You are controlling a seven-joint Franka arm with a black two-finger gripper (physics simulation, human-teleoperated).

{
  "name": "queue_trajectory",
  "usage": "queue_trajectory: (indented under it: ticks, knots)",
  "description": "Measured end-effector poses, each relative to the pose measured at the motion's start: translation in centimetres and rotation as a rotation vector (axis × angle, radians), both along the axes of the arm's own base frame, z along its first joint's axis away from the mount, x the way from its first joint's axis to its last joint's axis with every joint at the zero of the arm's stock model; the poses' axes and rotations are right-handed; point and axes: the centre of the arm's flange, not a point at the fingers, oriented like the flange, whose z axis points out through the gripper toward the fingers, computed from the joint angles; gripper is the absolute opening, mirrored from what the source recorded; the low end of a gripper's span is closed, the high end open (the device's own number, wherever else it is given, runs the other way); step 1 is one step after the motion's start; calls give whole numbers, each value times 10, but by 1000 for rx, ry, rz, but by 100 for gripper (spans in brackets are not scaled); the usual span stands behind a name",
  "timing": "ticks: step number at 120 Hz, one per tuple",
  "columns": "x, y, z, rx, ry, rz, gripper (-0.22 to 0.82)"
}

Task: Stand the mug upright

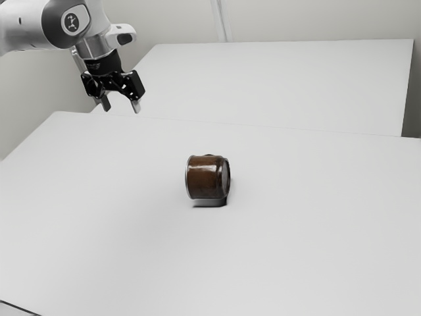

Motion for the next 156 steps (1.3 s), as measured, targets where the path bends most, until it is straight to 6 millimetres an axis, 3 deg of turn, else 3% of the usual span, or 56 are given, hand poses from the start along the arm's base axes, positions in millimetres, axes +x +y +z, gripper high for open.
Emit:
queue_trajectory:
  ticks: [35,52,72,93,112,129,156]
  knots:
    - [2,-5,-4,-9,0,0,59]
    - [9,-11,-22,-56,-10,-12,58]
    - [17,-24,-53,-143,-21,-34,58]
    - [16,-41,-105,-233,-7,-50,58]
    - [13,-48,-141,-322,-27,-48,58]
    - [14,-39,-169,-407,-63,-17,58]
    - [25,4,-192,-499,-161,44,58]
